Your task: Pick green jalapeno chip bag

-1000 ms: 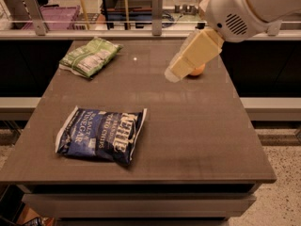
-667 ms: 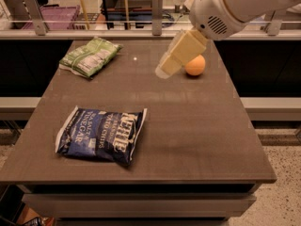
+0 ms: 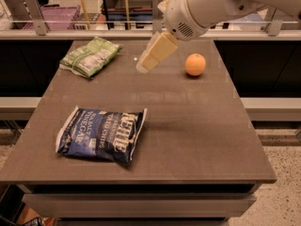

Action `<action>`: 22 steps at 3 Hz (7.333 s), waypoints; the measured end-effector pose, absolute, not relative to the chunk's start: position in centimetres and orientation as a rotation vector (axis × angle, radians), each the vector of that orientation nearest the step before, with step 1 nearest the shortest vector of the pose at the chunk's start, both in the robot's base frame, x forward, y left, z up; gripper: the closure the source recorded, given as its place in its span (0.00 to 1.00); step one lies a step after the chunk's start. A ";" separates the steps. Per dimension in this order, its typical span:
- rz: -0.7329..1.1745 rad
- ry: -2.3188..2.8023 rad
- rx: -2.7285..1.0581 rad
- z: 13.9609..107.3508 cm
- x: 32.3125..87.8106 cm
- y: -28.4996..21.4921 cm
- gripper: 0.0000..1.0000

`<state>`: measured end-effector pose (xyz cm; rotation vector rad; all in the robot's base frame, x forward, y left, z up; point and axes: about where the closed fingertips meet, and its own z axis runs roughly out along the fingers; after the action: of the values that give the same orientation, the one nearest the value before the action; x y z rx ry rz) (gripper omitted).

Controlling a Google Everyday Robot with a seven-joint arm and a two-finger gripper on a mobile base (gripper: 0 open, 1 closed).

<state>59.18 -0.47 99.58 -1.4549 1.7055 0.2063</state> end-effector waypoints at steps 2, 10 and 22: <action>0.329 1.698 -1.432 95.2 63.2 5.2 0.00; 0.394 1.621 -1.398 87.7 71.3 17.8 0.00; 0.410 1.606 -1.415 85.8 76.8 18.3 1.00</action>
Offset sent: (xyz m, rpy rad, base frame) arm 0.0588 0.0834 -0.0713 0.1189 0.1073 0.0286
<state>76.81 18.35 85.77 -1.4151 1.6065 0.4101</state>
